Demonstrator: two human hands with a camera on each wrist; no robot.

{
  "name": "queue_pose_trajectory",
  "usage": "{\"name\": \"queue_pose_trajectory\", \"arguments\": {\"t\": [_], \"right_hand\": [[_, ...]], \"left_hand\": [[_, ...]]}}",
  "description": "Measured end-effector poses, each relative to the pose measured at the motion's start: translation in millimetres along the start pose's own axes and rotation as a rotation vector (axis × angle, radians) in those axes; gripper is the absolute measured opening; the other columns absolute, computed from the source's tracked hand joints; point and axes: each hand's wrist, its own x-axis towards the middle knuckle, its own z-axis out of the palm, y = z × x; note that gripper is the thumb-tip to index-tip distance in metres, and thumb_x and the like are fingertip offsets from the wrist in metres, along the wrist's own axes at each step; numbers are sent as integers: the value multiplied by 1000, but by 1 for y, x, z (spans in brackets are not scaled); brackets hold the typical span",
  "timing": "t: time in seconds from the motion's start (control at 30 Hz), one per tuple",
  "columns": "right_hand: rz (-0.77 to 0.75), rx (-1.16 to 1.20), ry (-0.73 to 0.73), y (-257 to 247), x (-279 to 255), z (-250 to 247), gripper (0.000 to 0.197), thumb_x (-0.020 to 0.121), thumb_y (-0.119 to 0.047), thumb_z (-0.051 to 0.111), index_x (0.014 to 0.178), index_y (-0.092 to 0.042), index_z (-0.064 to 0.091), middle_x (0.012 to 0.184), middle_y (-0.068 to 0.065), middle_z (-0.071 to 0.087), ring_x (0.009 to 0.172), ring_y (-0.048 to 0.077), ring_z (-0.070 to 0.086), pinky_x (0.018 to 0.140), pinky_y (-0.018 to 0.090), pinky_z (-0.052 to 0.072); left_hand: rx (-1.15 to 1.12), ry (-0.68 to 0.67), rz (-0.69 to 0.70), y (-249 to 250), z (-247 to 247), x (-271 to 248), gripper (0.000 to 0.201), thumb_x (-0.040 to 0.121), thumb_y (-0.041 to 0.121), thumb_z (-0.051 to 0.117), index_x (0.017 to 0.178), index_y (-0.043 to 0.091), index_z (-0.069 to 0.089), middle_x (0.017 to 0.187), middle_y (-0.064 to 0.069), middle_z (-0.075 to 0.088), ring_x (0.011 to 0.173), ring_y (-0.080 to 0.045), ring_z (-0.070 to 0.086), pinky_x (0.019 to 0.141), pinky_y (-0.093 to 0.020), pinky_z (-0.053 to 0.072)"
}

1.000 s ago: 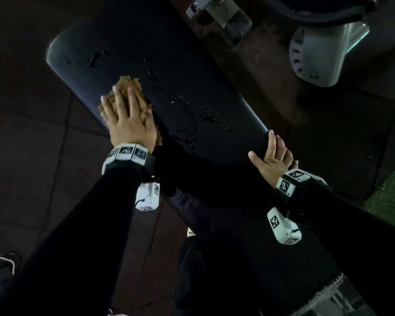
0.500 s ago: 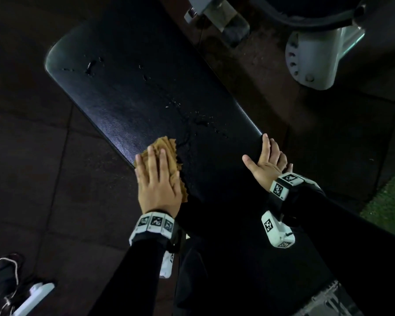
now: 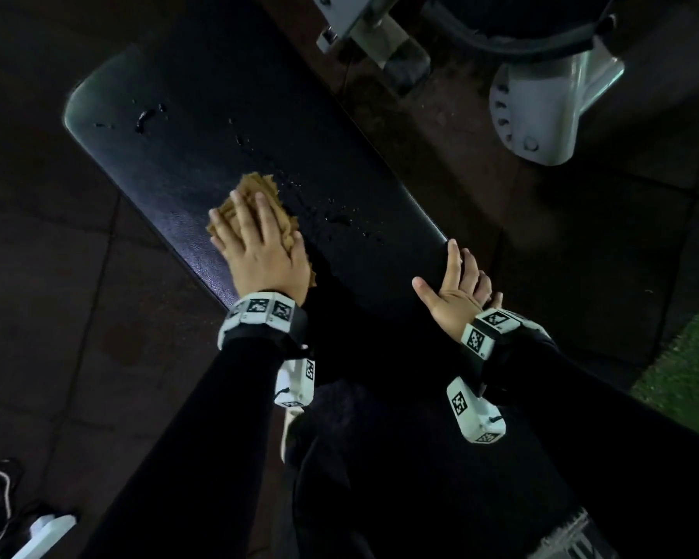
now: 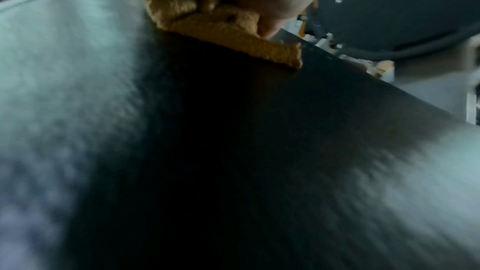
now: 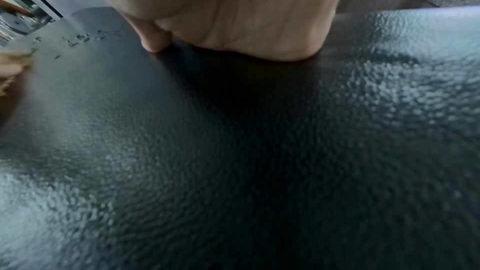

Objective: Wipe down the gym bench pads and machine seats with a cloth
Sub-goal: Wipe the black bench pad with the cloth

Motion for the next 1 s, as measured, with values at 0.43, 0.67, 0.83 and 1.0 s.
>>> {"name": "queue_pose_trajectory", "arguments": {"t": [0.43,0.67,0.83,1.0], "right_hand": [[11,5,96,-7,-14,0,74,83,-69,30,135,-53,-20,153,-18,-8,142,27,-2,113,52,-7],[14,41,317,-36,-34,13,70,90,-50,38,145,-41,-4,157,-8,-7,144,26,-1,116,50,-1],[-251,-61,353,-106,-42,32,64,95,-40,38,149,-32,5,158,-8,-7,144,20,-3,116,43,1],[-487,-258,305,-172,-47,49,63,95,-41,32,148,-33,-3,157,-12,-8,145,16,-5,118,42,2]], "left_hand": [[-242,-36,62,-15,-15,-8,65,97,52,22,152,23,4,160,-5,-5,147,-20,-8,118,-46,-8],[60,-82,104,-96,-46,62,58,99,45,26,151,33,4,160,-3,-7,147,-24,-8,117,-48,-5],[120,-143,222,-116,-57,83,63,91,61,16,146,40,-8,159,-4,-10,147,-27,-9,115,-51,-4],[92,-225,175,-112,-60,84,67,94,58,32,144,41,-9,159,-3,-12,146,-26,-11,114,-53,-9]]}}
